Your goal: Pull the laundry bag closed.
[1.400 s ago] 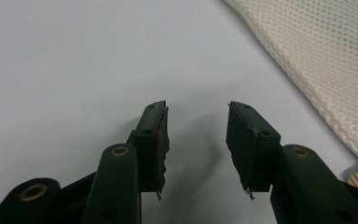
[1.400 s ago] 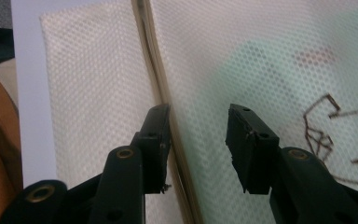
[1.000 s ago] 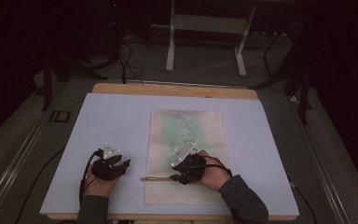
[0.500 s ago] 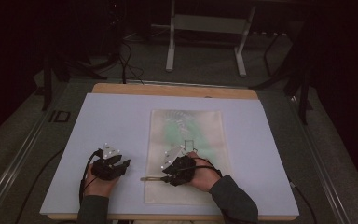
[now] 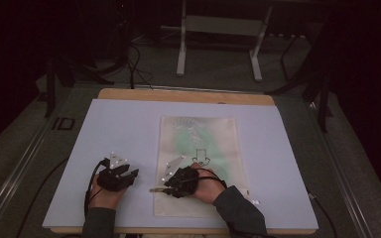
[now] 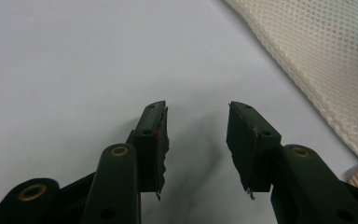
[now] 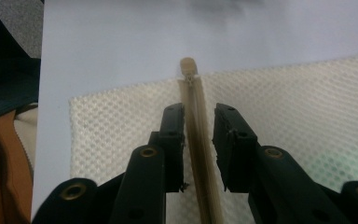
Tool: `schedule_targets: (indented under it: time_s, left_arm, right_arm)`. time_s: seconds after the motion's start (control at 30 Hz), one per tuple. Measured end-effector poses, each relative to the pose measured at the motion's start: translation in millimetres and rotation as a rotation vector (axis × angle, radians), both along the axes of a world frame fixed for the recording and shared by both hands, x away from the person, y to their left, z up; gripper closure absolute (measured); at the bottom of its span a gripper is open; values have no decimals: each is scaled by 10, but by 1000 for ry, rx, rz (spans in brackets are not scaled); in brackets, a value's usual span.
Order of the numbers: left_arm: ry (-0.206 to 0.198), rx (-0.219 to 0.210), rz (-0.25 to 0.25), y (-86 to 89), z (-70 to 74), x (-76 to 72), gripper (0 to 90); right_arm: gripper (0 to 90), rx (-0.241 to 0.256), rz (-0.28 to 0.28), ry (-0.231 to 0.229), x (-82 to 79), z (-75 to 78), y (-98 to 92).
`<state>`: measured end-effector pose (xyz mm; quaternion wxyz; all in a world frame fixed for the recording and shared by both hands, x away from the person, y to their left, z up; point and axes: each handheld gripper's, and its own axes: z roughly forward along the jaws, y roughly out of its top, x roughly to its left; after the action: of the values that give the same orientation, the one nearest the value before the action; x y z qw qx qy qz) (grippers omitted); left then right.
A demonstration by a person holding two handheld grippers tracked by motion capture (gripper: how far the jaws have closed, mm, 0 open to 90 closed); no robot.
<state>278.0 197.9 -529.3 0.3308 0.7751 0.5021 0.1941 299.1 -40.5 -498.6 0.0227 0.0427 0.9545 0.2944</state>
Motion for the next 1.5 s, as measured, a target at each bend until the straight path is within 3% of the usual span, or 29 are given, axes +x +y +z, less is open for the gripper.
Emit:
schedule_targets:
  time_s: [0.3, 0.77, 1.17, 1.37, 1.5]
  left_arm:
    - [0, -2, 1, 3, -1, 2, 571]
    - [0, 0, 0, 5, -2, 4, 570]
    - [3, 4, 0, 3, -4, 5, 568]
    - [2, 6, -2, -3, -3, 2, 568]
    - [1, 8, -5, -6, -5, 2, 568]
  right_arm:
    - [793, 7, 24, -6, -7, -14, 157]
    - [758, -6, 40, -4, -2, -41, 376]
    - [776, -62, 31, -13, 26, -172, 561]
    - [810, -59, 39, -15, 29, -163, 571]
    - [811, -14, 28, 4, 34, -105, 531]
